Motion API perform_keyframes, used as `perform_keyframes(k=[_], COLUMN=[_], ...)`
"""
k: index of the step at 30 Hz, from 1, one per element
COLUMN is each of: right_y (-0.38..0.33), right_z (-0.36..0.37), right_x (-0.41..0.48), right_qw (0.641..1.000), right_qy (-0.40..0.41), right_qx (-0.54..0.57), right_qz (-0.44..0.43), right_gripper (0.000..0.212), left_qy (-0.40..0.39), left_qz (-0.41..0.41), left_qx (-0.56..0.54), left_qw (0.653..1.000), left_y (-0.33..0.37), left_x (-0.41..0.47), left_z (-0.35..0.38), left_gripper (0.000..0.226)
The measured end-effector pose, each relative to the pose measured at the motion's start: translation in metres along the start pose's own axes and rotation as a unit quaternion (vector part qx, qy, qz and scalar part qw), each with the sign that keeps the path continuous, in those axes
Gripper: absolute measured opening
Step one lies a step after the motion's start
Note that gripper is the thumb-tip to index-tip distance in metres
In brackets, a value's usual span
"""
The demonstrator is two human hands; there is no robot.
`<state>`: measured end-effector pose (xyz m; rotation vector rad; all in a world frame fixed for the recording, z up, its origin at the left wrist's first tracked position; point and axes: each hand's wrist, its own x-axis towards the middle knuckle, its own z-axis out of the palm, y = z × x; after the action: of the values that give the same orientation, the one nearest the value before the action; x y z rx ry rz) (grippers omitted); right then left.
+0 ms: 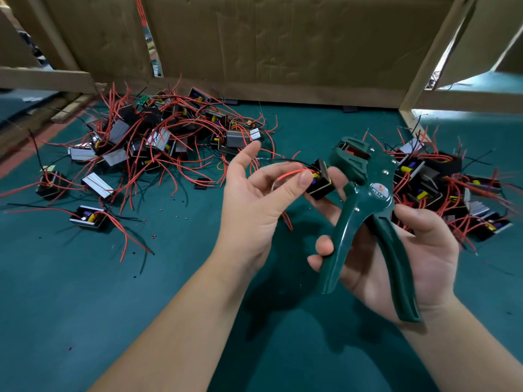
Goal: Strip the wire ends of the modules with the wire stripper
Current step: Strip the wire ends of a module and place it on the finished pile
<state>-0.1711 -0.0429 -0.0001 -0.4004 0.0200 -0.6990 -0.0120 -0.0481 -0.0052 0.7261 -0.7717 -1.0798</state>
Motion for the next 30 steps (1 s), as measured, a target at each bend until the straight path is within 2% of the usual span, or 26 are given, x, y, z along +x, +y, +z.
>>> perform_keyframes(k=[2,7,9,16,20,24,27,30], right_y=[0.002,0.008,0.011,0.02,0.019,0.015,0.012,0.009], right_z=[0.0,-0.001,-0.001,0.002,0.004,0.002,0.001,0.002], right_x=[0.001,0.002,0.002,0.003,0.003,0.002,0.001,0.002], right_qw=[0.999,0.985,0.984,0.983,0.984,0.984,0.98,0.969], right_qy=[0.015,0.06,0.061,0.054,0.03,0.047,0.076,0.097], right_qx=[-0.047,-0.158,-0.167,-0.176,-0.166,-0.168,-0.183,-0.212], right_qz=[-0.014,-0.035,-0.027,0.021,0.048,0.028,-0.026,-0.079], right_gripper=[0.08,0.087,0.086,0.085,0.084,0.085,0.086,0.091], left_qy=[0.007,0.0,0.0,-0.016,-0.014,0.012,0.009,-0.03], left_qz=[-0.008,0.008,0.018,0.034,-0.003,-0.008,0.003,0.027], left_qx=[-0.007,0.034,0.059,0.079,0.061,0.044,0.13,0.252], left_qw=[1.0,0.999,0.998,0.996,0.998,0.999,0.991,0.967], left_y=[-0.002,-0.005,-0.006,0.001,0.005,0.012,0.013,0.011], left_x=[0.001,0.004,0.004,0.002,0.002,0.006,0.008,0.006], left_z=[-0.002,-0.006,-0.007,-0.008,-0.007,-0.01,-0.014,-0.014], left_gripper=[0.07,0.017,0.01,0.017,0.013,0.008,0.025,0.016])
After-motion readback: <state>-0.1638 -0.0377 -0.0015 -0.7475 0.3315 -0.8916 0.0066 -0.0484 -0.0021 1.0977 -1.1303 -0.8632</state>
